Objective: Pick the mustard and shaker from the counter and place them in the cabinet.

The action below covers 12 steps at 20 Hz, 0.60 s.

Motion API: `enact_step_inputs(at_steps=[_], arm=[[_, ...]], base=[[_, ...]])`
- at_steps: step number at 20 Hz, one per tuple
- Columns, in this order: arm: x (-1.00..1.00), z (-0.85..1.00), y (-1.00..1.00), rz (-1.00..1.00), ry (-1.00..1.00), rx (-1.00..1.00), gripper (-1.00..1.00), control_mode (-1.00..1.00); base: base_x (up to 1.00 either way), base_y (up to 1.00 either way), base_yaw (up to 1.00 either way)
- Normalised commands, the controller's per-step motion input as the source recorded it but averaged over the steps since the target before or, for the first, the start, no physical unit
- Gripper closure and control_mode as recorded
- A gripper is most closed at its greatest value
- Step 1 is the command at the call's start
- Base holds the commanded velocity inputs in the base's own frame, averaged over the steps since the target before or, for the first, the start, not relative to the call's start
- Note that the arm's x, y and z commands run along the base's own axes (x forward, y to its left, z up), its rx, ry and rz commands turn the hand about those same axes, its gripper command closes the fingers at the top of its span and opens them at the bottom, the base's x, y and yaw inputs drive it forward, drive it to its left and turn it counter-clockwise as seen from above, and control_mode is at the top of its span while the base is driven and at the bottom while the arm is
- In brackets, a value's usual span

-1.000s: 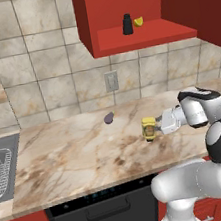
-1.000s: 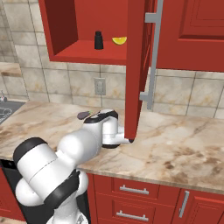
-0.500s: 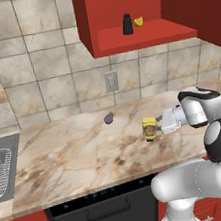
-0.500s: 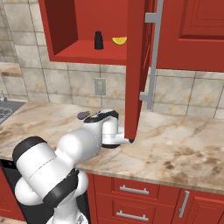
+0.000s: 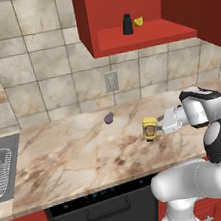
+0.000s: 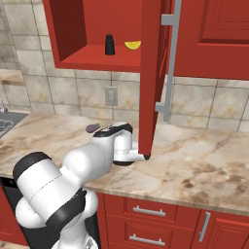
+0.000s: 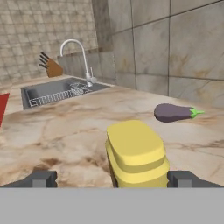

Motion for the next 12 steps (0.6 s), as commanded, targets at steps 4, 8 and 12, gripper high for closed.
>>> enact_step_inputs(at_steps=[4, 8, 12], arm=[[0.00, 0.00, 0.00, 0.00, 0.00, 0.00, -1.00, -1.00], [0.02, -0.01, 0.00, 0.00, 0.00, 0.00, -1.00, -1.00], [0.02, -0.01, -0.02, 0.00, 0.00, 0.00, -1.00, -1.00]], base=[[0.00, 0.00, 0.00], [0.00, 0.00, 0.00], [0.00, 0.00, 0.00]])
